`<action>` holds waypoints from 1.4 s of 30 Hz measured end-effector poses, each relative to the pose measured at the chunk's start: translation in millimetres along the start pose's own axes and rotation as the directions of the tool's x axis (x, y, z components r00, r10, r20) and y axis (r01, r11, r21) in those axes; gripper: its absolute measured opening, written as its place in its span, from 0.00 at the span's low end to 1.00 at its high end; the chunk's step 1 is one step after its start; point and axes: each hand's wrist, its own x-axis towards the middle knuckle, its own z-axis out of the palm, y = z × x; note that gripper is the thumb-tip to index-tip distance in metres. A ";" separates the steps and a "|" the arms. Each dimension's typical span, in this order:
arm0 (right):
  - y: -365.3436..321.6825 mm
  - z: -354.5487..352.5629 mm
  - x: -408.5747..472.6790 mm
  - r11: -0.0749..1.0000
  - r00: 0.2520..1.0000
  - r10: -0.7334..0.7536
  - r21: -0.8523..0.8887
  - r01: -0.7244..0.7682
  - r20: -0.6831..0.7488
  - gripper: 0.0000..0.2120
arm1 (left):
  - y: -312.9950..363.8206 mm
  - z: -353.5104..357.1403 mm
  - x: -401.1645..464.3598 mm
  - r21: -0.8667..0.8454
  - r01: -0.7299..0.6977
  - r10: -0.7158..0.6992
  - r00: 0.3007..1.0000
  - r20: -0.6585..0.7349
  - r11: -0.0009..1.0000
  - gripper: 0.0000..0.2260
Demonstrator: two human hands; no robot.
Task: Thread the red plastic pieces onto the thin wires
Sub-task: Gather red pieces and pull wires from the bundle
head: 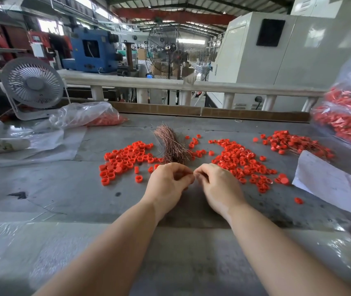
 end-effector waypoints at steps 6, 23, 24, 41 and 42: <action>0.3 0.6 0.2 1.000 1.000 0.001 0.002 -0.001 0.001 0.07 | -1.1 0.5 0.2 0.029 -0.004 0.004 1.000 0.001 1.000 0.08; -1.1 -0.1 -0.7 1.000 1.000 -0.006 0.005 0.006 0.012 0.06 | -4.8 1.4 2.3 -0.033 0.025 -0.026 0.999 -0.034 0.999 0.05; -1.7 -0.3 -0.9 1.000 1.000 -0.014 0.008 0.014 0.006 0.06 | -4.9 1.4 2.7 -0.044 0.026 -0.028 0.999 -0.035 0.999 0.05; -4.9 -0.6 -2.3 0.997 0.997 -0.067 0.032 0.068 -0.037 0.07 | -6.5 2.2 4.5 -0.064 0.020 -0.023 0.999 -0.045 0.998 0.06; -5.4 -1.1 -2.0 0.997 0.997 -0.066 0.039 0.067 -0.041 0.07 | -6.3 2.0 4.8 -0.076 0.026 -0.030 0.998 -0.048 0.997 0.07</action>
